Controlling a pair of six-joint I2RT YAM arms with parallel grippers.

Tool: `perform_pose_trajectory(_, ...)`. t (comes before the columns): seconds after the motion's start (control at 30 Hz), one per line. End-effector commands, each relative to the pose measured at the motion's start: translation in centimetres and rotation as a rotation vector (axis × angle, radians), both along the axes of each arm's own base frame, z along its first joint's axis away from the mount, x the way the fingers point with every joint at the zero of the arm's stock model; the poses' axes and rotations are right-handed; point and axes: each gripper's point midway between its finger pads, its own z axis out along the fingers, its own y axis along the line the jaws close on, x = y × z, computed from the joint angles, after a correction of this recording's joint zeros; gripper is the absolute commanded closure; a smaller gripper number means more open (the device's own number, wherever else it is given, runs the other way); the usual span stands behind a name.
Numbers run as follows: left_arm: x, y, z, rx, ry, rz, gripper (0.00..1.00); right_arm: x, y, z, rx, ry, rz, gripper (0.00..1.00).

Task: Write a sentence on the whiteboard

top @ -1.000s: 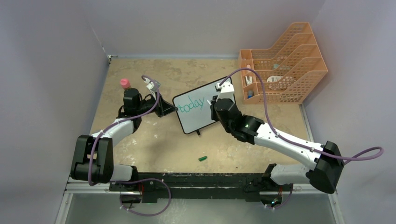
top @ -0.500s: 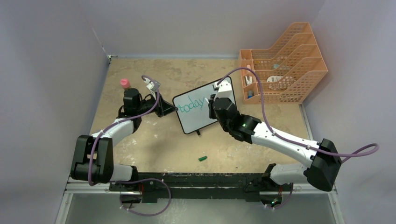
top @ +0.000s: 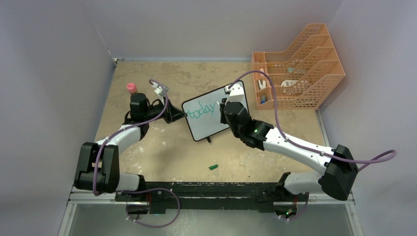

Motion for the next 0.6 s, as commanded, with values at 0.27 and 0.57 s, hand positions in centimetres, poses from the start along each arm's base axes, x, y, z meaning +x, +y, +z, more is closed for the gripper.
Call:
perform_pose_trajectory(0.27, 0.54, -0.26, 1.73, 0.011, -0.097, -0.021, 1.00, 1.30, 0.63, 2.92, 0.058, -0.073, -0.022, 1.00)
perform_pose_trajectory(0.57, 0.53, -0.29, 1.72, 0.012, -0.097, -0.022, 1.00, 1.57, 0.74, 2.62, 0.050, -0.072, -0.023, 1.00)
